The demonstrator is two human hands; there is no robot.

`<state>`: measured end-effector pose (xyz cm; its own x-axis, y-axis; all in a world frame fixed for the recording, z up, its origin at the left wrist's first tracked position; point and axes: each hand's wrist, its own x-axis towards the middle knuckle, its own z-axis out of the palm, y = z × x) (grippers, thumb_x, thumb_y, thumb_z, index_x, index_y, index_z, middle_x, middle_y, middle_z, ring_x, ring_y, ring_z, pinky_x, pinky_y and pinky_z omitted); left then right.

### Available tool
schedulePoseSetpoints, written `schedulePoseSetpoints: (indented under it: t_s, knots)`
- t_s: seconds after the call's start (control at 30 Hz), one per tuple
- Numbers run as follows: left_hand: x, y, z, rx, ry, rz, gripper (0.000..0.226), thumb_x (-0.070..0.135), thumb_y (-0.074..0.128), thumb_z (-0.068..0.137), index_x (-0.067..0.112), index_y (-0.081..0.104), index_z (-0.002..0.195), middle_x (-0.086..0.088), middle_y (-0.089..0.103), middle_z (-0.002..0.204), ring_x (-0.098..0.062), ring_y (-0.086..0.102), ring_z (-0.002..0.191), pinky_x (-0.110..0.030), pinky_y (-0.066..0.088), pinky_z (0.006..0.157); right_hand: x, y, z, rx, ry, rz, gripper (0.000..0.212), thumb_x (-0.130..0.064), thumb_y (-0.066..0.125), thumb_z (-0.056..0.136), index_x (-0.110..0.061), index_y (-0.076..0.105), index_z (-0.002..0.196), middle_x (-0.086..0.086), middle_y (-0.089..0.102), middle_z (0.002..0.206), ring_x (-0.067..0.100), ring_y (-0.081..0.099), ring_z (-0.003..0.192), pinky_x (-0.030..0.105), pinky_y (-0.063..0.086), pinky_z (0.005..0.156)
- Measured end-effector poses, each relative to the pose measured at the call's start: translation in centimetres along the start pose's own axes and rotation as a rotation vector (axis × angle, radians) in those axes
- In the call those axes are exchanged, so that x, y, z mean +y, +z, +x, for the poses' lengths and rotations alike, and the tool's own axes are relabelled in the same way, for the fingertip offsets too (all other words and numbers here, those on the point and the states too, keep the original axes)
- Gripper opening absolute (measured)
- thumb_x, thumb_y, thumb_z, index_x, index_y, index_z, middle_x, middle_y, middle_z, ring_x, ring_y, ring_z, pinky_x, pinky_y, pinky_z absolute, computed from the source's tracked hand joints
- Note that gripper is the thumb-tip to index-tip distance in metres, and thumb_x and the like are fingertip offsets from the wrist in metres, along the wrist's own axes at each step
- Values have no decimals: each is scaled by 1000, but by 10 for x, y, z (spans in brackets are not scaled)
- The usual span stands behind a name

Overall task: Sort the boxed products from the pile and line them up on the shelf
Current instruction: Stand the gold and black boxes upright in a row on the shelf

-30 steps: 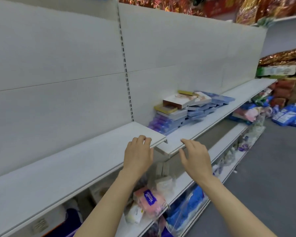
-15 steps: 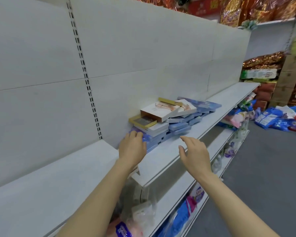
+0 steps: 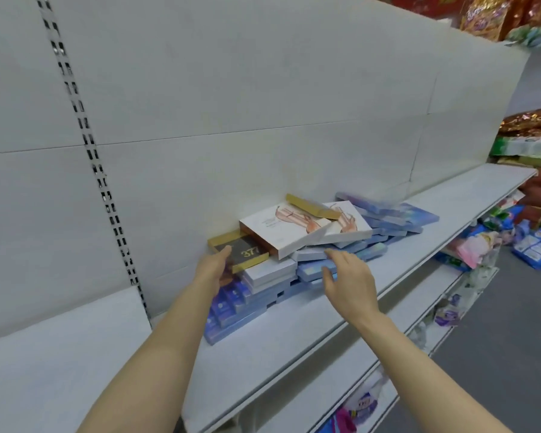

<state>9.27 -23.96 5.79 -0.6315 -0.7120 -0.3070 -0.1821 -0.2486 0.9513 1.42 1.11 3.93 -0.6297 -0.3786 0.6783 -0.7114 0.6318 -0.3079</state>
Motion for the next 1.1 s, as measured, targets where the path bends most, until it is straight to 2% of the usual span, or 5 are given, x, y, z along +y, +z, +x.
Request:
schedulePoseSetpoints:
  t_s: [0.27,0.43,0.77,0.93,1.1]
  knots:
    - [10,7,28,131,-58,-119,8,4,66,89,6,60,84,-9,63,72,-18,62,52,-20,45,32,62,37,90,-71,63,55,35,-10,59,90,-15,62,124,8,65,123,31,57,113,41,50,89]
    - [20,-16,35,219,-13,-158,10,3,58,90,10,60,82,-9,61,78,-22,58,62,-31,49,55,84,52,146,-143,182,151,25,-28,51,95,-11,66,106,8,69,102,29,62,95,36,50,73]
    - [15,-14,20,273,12,-217,4,6,56,92,6,59,94,-10,61,78,-23,59,67,-34,49,55,72,86,211,-651,461,25,109,-97,19,60,-19,58,125,14,60,127,39,49,118,52,28,99]
    - [12,-6,8,255,24,-267,11,5,56,94,3,60,104,-11,64,82,-25,62,71,-38,52,59,56,69,220,-562,468,140,72,-53,73,78,-7,47,127,17,44,129,25,50,90,31,41,79]
    - [3,-18,-3,263,189,-250,28,12,59,96,20,62,123,-5,72,102,-22,69,86,-40,57,76,54,78,223,-301,502,402,26,-22,61,88,0,59,101,21,62,102,32,58,82,29,37,61]
